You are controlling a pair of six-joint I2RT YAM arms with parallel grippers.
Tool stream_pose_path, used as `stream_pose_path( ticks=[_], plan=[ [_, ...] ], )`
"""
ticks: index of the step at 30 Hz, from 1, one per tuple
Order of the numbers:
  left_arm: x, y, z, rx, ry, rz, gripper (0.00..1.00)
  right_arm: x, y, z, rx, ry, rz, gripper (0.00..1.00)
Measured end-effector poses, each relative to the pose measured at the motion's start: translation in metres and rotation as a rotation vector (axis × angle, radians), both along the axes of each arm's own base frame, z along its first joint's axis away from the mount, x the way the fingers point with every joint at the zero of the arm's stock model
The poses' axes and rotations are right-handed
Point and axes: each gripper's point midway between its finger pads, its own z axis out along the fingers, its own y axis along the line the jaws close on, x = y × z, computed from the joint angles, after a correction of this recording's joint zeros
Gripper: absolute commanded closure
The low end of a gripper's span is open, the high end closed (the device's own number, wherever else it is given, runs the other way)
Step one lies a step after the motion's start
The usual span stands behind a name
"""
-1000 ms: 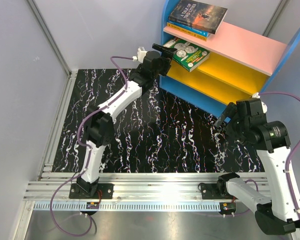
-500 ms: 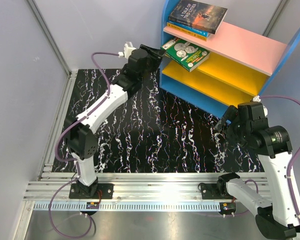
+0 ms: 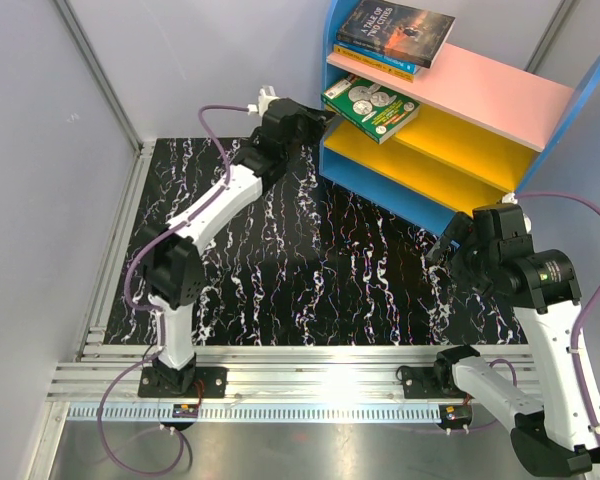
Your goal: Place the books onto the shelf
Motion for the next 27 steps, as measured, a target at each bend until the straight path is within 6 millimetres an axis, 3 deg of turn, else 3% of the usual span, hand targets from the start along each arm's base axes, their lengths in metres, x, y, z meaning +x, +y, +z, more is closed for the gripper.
stream_pose_path(
  ticks=[7,19,27],
  plan=[
    [0.011,-0.025,-0.031,-0.006,0.052,-0.064,1.00,0.000,0.000,0.000,0.003,-0.001,-0.009,0.00],
    [0.029,-0.049,-0.018,-0.068,0.021,-0.102,1.00,0.003,-0.003,-0.002,-0.008,0.006,-0.034,0.00],
    [0.041,-0.072,-0.033,-0.114,0.041,-0.119,1.00,0.006,-0.009,-0.002,-0.036,0.005,-0.055,0.00]
  ],
)
